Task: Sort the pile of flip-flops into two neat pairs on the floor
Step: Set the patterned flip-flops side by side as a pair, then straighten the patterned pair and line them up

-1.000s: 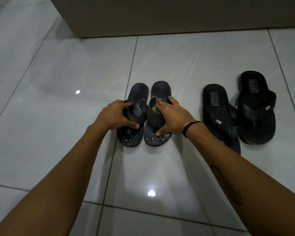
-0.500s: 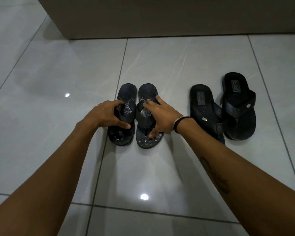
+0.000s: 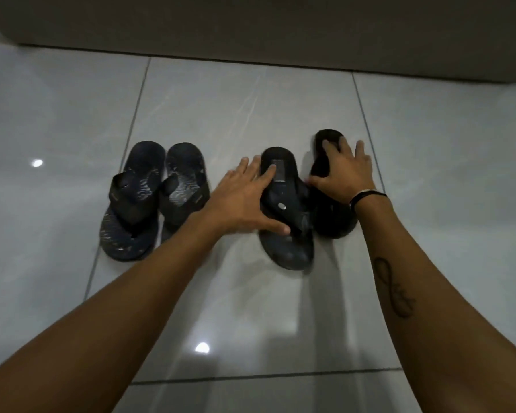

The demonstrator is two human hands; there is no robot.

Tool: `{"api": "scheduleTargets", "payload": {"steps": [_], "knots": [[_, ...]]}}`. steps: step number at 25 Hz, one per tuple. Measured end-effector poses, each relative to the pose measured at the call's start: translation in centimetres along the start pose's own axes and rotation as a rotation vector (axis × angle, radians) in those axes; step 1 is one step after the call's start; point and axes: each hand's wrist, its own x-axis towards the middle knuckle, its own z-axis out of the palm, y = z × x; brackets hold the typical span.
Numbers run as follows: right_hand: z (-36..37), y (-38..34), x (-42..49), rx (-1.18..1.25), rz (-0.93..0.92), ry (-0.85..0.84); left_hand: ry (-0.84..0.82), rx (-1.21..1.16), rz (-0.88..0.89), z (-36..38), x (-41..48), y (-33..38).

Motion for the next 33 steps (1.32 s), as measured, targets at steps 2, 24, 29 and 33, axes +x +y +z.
{"api": "scheduleTargets", "payload": {"steps": [2, 24, 29, 33], "knots": [[0.4, 3.6, -1.0, 0.055, 0.007, -0.177, -0.076, 0.045, 0.041, 1.4, 1.4, 1.9], [-1.5, 11.3, -5.4, 0.099, 0.079, -0.385, -0.062, 0.1, 0.117, 3.8, 6.7, 8.7], [-4.7, 7.3, -5.0, 0.092, -0.001, -0.188, 0.074, -0.015, 0.175, 2.3, 4.5, 5.6], [-4.0, -2.2, -3.9, 0.29, -0.319, -0.048, 0.097, 0.071, 0.069, -2.0, 1.6, -0.8]]}}
